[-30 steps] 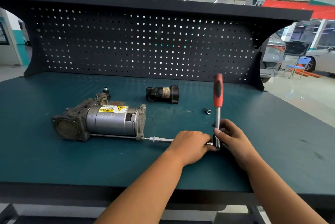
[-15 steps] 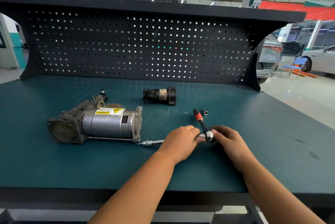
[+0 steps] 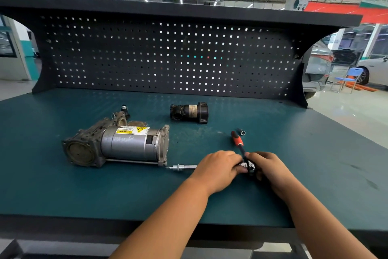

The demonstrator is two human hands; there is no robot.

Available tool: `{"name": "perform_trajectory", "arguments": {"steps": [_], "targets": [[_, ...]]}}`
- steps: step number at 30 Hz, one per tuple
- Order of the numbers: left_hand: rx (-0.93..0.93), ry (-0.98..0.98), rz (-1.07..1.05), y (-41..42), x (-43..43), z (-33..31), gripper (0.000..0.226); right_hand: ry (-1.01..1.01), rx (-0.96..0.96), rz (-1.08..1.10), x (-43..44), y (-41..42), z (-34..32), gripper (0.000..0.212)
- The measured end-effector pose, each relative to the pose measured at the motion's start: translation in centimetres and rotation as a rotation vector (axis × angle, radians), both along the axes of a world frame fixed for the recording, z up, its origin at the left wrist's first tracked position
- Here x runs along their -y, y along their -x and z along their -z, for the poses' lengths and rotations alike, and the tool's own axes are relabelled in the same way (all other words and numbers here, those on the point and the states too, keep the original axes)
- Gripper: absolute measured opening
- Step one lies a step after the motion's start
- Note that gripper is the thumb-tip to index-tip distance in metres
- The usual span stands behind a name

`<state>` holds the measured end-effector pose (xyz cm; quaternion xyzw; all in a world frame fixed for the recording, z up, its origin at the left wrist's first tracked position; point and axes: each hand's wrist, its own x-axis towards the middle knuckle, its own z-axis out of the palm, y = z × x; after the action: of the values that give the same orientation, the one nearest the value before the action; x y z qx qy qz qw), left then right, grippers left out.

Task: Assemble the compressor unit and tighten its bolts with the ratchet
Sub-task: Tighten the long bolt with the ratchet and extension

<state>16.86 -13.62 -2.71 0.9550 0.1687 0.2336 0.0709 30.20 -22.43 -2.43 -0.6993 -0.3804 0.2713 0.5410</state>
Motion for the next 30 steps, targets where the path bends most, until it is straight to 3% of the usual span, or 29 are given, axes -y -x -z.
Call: {"name": "perform_trajectory", "arguments": {"steps": [30], "targets": [[-0.084, -0.046, -0.019, -0.18, 0.51, -0.23, 0.034, 0.023, 0.052, -0.002, 0.39, -0.1, -0.02, 0.019]]}}
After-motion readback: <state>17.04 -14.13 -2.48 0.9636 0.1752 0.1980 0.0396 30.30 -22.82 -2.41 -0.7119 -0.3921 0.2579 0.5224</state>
